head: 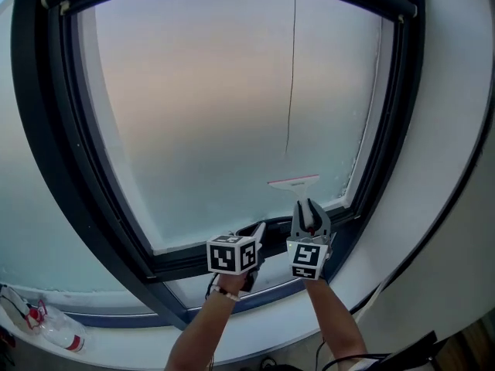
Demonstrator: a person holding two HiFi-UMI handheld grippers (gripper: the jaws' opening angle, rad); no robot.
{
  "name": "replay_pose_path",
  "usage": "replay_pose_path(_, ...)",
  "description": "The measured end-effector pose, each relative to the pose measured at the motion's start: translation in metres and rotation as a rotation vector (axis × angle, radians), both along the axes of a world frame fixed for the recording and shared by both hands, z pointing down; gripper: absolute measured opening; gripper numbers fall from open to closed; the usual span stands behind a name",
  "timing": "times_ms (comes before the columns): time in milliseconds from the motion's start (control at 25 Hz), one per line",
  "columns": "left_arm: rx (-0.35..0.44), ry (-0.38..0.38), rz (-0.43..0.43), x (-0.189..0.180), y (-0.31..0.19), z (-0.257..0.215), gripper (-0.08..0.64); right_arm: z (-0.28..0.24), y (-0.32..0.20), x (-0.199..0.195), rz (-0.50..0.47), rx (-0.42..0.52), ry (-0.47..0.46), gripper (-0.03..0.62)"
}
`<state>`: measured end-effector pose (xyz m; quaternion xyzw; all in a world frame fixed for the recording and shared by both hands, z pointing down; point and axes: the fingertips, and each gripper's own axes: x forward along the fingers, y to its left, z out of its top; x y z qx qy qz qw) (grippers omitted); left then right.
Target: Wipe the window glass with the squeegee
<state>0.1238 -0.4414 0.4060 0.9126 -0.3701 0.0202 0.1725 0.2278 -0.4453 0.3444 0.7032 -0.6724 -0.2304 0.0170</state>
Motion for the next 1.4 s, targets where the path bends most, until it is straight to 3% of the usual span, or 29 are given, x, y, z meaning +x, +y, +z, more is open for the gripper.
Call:
replay_pose_path(280, 0.16, 0.013, 0.13, 0.043, 0.017, -0.102, -0.002, -0.117, 0.006, 0.052, 0.083, 0.127, -0.062, 0.089)
replay_pose_path(600, 0.316, 0.023, 0.212, 0.101, 0.027, -0.198, -0.002, -0.272, 0.0, 0.069, 0.033, 0.346, -0.068, 0.089)
replay_pose_path(920, 0.376, 0.042, 0.129, 0.107, -0.005, -0.234, -0.001, -0.373, -0.009, 0.045, -0.06, 0.492, -0.002, 0.089)
replay_pose_path(1240, 0.383, 0.035, 0.057, 0.095, -0.027, -0.237, -0.002, -0.429, -0.023, 0.033, -0.094, 0.557, 0.011, 0.089)
replay_pose_path(1400, 0.391, 0.039, 0.041, 0.088, -0.026, -0.24, -0.002, -0.438, -0.03, 0.026, -0.102, 0.539, 0.015, 0.089)
